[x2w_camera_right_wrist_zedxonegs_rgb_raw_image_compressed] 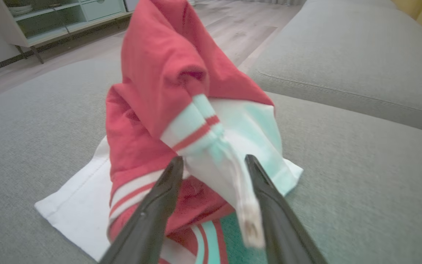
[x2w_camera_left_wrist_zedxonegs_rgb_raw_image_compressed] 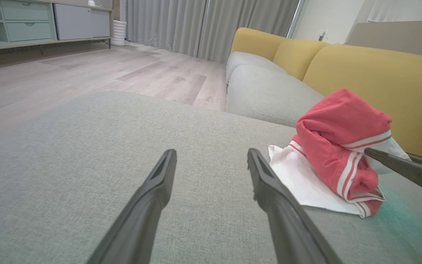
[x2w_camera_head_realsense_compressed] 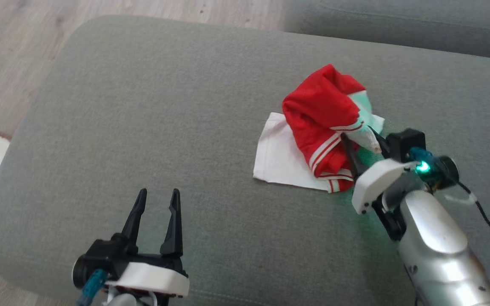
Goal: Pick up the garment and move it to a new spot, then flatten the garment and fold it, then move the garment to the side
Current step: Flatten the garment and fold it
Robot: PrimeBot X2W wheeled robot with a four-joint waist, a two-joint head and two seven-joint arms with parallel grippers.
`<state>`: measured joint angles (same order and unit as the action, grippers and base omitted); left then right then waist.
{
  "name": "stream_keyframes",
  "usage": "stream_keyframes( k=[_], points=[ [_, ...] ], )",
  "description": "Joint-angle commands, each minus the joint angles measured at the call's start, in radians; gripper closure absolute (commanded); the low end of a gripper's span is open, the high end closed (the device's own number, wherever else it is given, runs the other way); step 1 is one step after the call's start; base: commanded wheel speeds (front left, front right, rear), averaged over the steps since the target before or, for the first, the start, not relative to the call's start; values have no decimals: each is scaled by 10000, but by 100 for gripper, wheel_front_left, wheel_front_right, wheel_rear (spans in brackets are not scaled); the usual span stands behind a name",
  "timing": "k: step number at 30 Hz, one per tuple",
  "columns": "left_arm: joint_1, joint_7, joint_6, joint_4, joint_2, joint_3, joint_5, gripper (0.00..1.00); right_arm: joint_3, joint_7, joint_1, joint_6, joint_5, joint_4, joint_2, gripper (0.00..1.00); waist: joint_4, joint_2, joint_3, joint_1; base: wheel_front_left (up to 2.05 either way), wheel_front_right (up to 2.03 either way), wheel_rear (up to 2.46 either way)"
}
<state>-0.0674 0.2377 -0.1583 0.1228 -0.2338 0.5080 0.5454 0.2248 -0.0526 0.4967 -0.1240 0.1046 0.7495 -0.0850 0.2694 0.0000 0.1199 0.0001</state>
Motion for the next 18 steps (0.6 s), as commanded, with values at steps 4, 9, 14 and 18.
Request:
stream_keyframes(
  k=[4,9,14,18],
  points=[
    [-460,96,-47,-159,-37,-411,16,0,476,-265,737,-67,277,-495,86,100,132,0,-41,-1,0,0,0],
    [-354,118,-38,-43,-44,-411,48,0,1211,-293,966,-67,1036,-1285,229,100,43,0,-454,-1,0,0,0],
    [-237,92,-16,17,-70,-326,76,0,1908,-19,1269,-67,1929,-2593,304,100,-41,0,-888,-1,0,0,0],
    [-131,43,-15,50,-83,-249,105,0,2310,311,1488,-67,2627,-3755,332,100,-25,0,-1206,-1,0,0,0]
  ],
)
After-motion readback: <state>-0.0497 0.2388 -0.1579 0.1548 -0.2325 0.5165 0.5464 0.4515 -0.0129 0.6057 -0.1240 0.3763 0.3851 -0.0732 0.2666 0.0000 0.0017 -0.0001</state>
